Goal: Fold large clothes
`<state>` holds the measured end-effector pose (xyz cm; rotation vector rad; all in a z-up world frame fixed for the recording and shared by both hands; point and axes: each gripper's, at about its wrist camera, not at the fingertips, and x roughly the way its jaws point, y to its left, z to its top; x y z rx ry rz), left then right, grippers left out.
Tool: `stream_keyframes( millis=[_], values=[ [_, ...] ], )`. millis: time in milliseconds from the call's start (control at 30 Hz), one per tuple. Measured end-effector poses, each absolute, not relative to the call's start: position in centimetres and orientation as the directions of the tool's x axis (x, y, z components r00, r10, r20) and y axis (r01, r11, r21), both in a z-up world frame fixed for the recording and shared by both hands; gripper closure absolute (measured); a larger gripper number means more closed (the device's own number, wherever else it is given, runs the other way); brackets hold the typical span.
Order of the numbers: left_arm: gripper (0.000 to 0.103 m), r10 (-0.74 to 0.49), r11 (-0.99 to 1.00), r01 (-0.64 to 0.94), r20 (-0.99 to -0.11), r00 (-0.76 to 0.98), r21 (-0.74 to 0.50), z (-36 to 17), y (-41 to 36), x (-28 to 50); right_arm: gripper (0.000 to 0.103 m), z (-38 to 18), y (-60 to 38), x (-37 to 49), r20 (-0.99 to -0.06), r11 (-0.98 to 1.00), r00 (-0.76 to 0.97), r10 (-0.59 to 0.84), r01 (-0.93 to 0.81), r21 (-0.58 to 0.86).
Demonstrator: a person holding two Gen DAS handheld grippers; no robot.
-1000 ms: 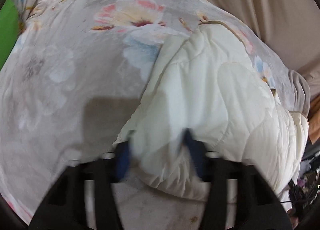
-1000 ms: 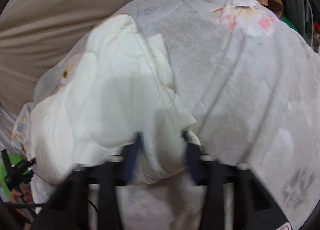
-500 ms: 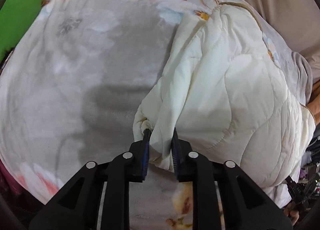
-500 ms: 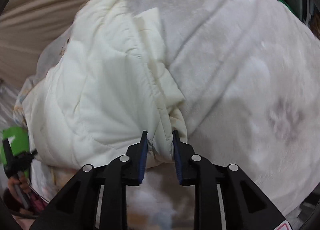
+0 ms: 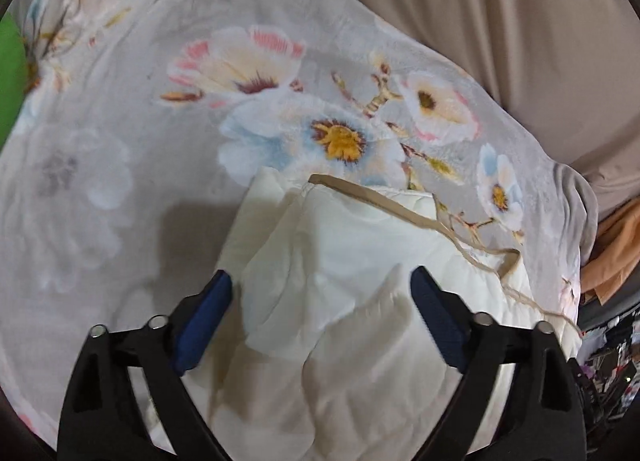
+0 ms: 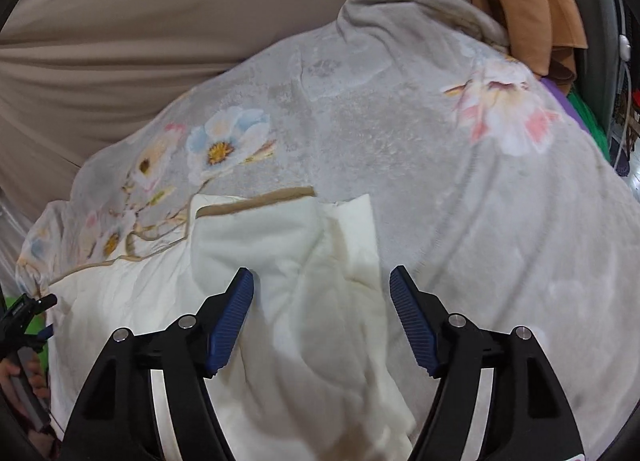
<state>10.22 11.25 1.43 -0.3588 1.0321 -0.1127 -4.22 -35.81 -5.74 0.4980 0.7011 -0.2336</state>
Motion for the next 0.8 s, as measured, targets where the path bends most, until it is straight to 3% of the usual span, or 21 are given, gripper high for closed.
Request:
stream_keyframes(
  millis=[33,67,100,167,267,333,367,467,500,600,700,800],
  values=[
    [0.041,-0.25,0.939,-0.078,-0.82,0.516,-0.335,0.8,11.0,10.8,0.047,-6.1,-35.7,-3.3,-0.67,0.862,0.742,-0.022,0.354,0.363],
    [0.063,-0.245,0.943,-0.074,-0.825,0.51,-0.326,0.4,10.8,11.3,0.086,-6.6,-35.3,-2.2,-0.684,0.87,0.73,0.001,0.336,0.361],
    [0.083,-0.254,0.943,-0.059,-0.824,0.506,-0.327,0.2,10.7,11.6,0.091,-6.8,-35.0,-1.5,-0.704,0.877,0.71,0.002,0.337,0.342],
    [0.093,-0.266,0.938,-0.049,-0.804,0.531,-0.343,0.9,11.0,11.7,0.093,-5.0,-34.4,-2.1,-0.634,0.883,0.773,-0.005,0.301,0.359],
    [0.094,-0.266,0.939,-0.014,-0.748,0.608,-0.345,3.7,11.8,10.5,0.093,-1.0,-33.9,-4.4,-0.485,0.888,0.874,0.006,0.218,0.404],
    [0.094,-0.225,0.951,-0.026,-0.75,0.621,-0.307,3.7,11.8,10.8,0.093,-0.7,-33.7,-4.6,-0.464,0.896,0.885,-0.032,0.23,0.379],
    [0.093,-0.212,0.956,-0.037,-0.771,0.601,-0.292,2.7,11.7,11.6,0.093,-1.8,-33.9,-3.8,-0.495,0.896,0.868,-0.038,0.248,0.367],
    [0.086,-0.153,0.978,-0.047,-0.846,0.511,-0.205,-2.5,10.4,13.7,0.089,-8.7,-35.2,0.8,-0.712,0.894,0.702,-0.022,0.333,0.301],
    [0.083,-0.123,0.986,-0.035,-0.85,0.512,-0.164,-3.5,9.7,13.9,0.089,-9.9,-35.1,1.2,-0.727,0.898,0.687,-0.015,0.329,0.292],
    [0.08,-0.037,0.999,-0.013,-0.841,0.54,-0.052,-2.2,8.4,13.3,0.085,-7.5,-34.5,-0.4,-0.684,0.896,0.723,-0.096,0.362,0.257],
    [0.072,-0.033,0.999,-0.012,-0.798,0.602,-0.051,1.2,9.3,11.5,0.08,-3.5,-33.5,-4.7,-0.562,0.895,0.804,-0.194,0.38,0.235],
    [0.066,-0.062,0.997,0.012,-0.73,0.681,-0.074,5.5,9.5,8.3,0.079,-0.8,-30.7,-7.9,-0.494,0.922,0.853,-0.169,0.314,0.227]
  ],
)
